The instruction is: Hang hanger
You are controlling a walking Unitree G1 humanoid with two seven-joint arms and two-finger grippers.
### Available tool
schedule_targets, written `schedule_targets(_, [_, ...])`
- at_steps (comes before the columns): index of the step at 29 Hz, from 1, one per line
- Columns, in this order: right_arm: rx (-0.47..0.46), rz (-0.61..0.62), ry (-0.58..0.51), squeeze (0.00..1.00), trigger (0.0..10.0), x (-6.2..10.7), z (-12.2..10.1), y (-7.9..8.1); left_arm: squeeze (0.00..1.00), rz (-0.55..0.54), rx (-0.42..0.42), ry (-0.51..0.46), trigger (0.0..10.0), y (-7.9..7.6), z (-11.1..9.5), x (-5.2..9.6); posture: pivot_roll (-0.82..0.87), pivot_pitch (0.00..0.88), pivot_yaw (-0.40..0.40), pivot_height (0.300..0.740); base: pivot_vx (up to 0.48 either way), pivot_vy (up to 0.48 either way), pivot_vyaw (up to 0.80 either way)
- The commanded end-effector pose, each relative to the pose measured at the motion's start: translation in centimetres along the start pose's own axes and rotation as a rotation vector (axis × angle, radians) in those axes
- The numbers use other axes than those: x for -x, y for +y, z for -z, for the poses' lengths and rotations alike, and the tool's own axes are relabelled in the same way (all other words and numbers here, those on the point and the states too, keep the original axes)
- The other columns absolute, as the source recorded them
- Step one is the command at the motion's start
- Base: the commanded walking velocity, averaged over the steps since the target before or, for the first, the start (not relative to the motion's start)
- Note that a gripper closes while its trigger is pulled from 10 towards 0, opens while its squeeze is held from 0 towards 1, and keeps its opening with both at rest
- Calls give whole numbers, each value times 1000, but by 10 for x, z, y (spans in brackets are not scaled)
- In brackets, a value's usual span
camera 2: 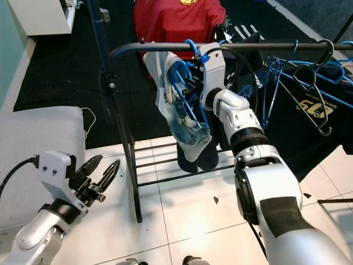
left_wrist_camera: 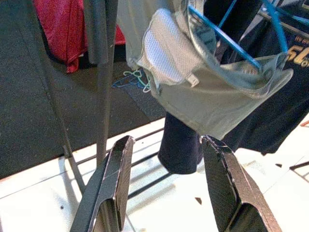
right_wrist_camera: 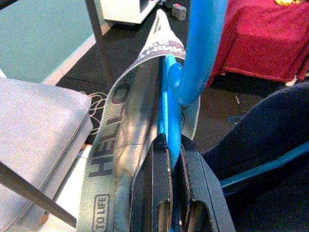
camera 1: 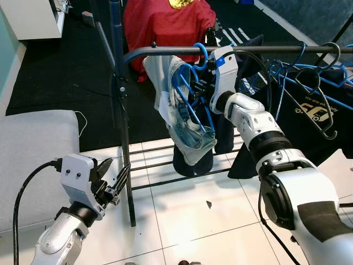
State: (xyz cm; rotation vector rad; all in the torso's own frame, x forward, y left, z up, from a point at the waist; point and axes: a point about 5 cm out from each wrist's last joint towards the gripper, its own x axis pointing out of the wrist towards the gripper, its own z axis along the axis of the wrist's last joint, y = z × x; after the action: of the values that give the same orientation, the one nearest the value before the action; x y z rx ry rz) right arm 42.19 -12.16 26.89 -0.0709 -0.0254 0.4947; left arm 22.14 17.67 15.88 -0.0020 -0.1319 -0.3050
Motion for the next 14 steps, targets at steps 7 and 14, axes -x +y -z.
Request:
schedule_targets(7, [-42,18,16,0,10000,3,1,-9,0,30,0,59,10000,-2,5,10,102,219,-95,740,0,0,0])
schedule_targets(14, [-49,8,17,0,10000,2,2,-8,0,27,-1,60,10000,-1,5,8,101,213,-95,740,0,0,0])
